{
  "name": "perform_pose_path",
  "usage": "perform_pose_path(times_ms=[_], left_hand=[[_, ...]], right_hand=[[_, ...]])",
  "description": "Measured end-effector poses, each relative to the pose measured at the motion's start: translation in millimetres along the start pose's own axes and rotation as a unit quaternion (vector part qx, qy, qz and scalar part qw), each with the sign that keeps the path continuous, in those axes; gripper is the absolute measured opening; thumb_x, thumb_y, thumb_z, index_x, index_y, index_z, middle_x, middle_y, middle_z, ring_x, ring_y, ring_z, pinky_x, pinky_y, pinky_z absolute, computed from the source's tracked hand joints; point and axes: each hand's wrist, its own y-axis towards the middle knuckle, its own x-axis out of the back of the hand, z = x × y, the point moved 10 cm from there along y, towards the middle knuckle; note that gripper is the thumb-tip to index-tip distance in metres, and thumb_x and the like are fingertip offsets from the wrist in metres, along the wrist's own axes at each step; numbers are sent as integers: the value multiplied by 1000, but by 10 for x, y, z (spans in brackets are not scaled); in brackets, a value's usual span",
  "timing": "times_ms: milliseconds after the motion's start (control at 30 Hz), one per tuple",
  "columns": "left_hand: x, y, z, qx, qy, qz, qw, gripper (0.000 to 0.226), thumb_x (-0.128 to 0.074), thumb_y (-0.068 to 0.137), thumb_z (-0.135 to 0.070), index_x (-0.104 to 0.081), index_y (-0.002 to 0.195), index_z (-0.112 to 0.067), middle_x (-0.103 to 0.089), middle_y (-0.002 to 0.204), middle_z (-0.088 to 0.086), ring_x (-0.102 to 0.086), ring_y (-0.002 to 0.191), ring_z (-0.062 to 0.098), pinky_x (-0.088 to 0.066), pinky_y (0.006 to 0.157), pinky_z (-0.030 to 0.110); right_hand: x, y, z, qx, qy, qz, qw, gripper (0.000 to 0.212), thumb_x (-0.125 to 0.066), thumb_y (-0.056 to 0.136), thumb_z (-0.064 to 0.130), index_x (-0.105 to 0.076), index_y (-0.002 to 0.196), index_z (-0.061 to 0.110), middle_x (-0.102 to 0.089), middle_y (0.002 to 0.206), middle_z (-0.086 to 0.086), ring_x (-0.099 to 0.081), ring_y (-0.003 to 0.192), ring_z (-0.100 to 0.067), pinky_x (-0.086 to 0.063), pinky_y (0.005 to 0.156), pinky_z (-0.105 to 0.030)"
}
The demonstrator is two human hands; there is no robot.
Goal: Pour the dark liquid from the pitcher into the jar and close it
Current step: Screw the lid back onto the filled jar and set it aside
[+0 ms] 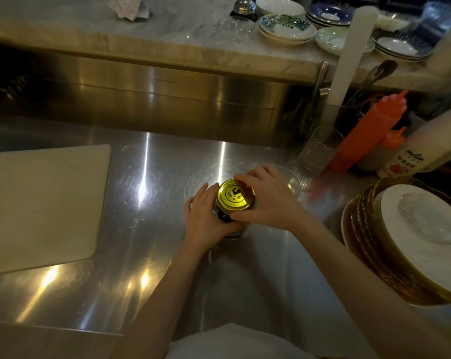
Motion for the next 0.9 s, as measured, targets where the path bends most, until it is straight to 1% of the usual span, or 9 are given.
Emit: perform_pose_path(times_ms=[67, 133, 233, 333, 400, 500, 667, 800, 900], left_hand=[[2, 5, 0, -4, -1, -1, 1000, 89, -57, 48, -70, -45, 126, -30, -49, 137, -9, -24, 140, 15, -15, 111, 41], [-2, 7, 4, -7, 2, -1, 1000, 89, -57, 48, -71, -45, 126, -28, -49, 136, -8, -25, 139, 15, -15, 111, 41], [-12, 10, 12, -2, 4, 0, 1000, 91, -56, 48, -71, -46, 126, -27, -49, 137, -7, -25, 139, 15, -15, 112, 42], [2, 2, 7, 2, -2, -3, 1000, 92, -55, 47, -71, -46, 127, -27, -49, 137, -7, -25, 139, 16, -15, 109, 37], [19, -3, -8, 0, -3, -7, 1000, 90, -55, 46, -70, -48, 126, -27, -50, 136, -7, -26, 139, 16, -16, 107, 35], [38, -17, -39, -2, -6, -12, 1000, 88, -55, 46, -69, -52, 123, -27, -53, 134, -7, -28, 138, 16, -15, 104, 31], [39, -15, -29, 3, -6, -15, 1000, 86, -56, 46, -68, -53, 122, -28, -53, 133, -8, -29, 137, 14, -15, 103, 29], [52, -28, -51, -2, -9, -17, 1000, 85, -56, 46, -67, -53, 121, -27, -54, 131, -7, -30, 137, 15, -17, 106, 34], [65, -35, -81, 2, -19, -16, 1000, 87, -53, 46, -67, -54, 121, -25, -55, 131, -5, -31, 136, 17, -16, 109, 39]], right_hand=[[43, -7, 0, 3, 1, -17, 1000, 79, -70, 54, 58, -55, 120, 17, -58, 106, -6, -43, 103, -23, -37, 88, -38], [61, -30, -9, -3, -4, -30, 1000, 79, -68, 52, 60, -57, 116, 16, -59, 105, -4, -45, 102, -23, -37, 89, -39], [67, -37, -19, -21, -23, -32, 999, 79, -75, 52, 61, -57, 114, 16, -58, 104, -3, -45, 103, -23, -32, 92, -37], [78, -5, 7, -33, -37, -28, 998, 76, -77, 52, 59, -57, 112, 17, -57, 103, -1, -43, 103, -21, -28, 94, -36], [105, -5, 19, -36, -28, -34, 998, 77, -73, 50, 63, -58, 110, 17, -58, 102, -1, -43, 102, -21, -29, 93, -37], [137, -10, 20, -36, -29, -34, 998, 77, -62, 49, 64, -59, 110, 18, -59, 101, -1, -44, 102, -21, -29, 93, -38], [102, 8, 29, -49, -29, -34, 998, 77, -59, 47, 68, -60, 106, 18, -60, 99, -1, -46, 100, -21, -30, 92, -38], [104, -31, -23, -74, -22, -53, 996, 78, -60, 45, 71, -60, 102, 17, -61, 97, -1, -47, 98, -21, -32, 91, -40], [83, -72, -45, -93, -31, -74, 992, 78, -67, 47, 73, -59, 96, 13, -62, 96, -4, -48, 97, -25, -33, 88, -43]])
